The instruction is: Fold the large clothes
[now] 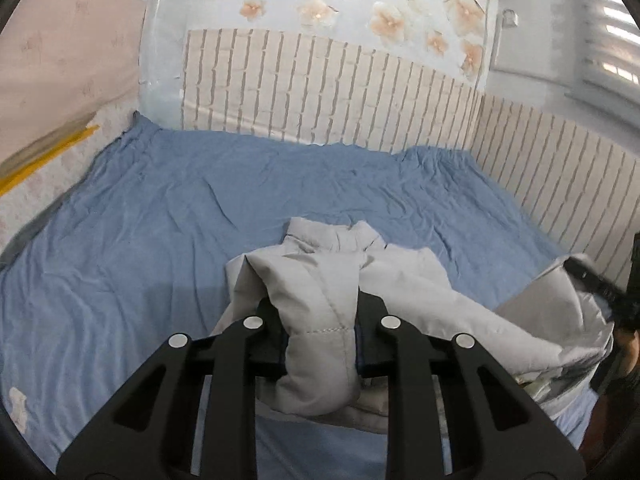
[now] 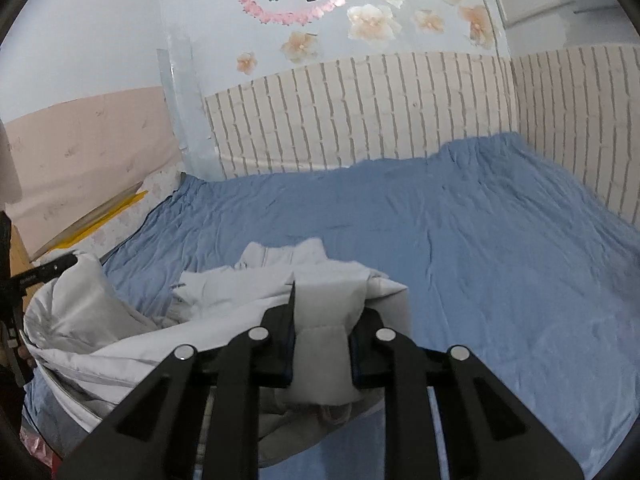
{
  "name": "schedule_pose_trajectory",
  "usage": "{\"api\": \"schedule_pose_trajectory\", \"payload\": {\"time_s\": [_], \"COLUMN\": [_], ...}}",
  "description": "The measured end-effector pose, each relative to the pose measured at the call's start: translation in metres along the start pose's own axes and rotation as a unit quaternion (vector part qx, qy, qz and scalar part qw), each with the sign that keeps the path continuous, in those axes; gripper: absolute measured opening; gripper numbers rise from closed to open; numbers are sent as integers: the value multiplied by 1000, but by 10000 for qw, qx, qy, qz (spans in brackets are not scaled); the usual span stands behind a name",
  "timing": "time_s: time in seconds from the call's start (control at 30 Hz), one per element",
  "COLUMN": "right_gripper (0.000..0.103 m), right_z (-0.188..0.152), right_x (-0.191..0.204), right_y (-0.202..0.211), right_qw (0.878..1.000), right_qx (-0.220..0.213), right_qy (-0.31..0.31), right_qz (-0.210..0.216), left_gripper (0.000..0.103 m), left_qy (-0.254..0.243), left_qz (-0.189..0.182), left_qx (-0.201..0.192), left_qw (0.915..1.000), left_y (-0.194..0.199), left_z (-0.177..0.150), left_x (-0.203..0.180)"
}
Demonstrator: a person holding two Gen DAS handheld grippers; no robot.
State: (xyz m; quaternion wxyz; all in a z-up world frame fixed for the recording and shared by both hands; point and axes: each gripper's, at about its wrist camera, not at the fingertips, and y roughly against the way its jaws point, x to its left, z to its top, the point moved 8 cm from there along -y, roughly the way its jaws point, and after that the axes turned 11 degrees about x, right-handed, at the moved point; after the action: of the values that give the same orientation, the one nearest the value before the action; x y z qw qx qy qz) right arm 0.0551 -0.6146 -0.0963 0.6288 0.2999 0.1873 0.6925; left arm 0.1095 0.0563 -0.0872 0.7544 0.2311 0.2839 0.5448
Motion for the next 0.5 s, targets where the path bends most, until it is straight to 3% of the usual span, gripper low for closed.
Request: {"api": "schedule_pose_trajectory", "payload": {"time_s": [0.23, 0.4, 0.5], "right_gripper": [19, 19, 19], "right_z": [14, 17, 18], "right_x": [2, 4, 6], "right_y": [-18, -22, -25], "right_qw": [9999, 9999, 9998], "right_qx": [53, 42, 47], "right_qy": [112, 141, 168], "right_qz": [10, 24, 60], "left_gripper": [21, 21, 22], "left_qy": [-31, -328, -63], "left_qz": [-365, -185, -281], "left_qx": [106, -188, -382], "left_qw": [9993, 9991, 9989], "left_y": [-26, -35, -35], "left_z": [12, 5, 0], "left_x": [-1, -8, -4]}}
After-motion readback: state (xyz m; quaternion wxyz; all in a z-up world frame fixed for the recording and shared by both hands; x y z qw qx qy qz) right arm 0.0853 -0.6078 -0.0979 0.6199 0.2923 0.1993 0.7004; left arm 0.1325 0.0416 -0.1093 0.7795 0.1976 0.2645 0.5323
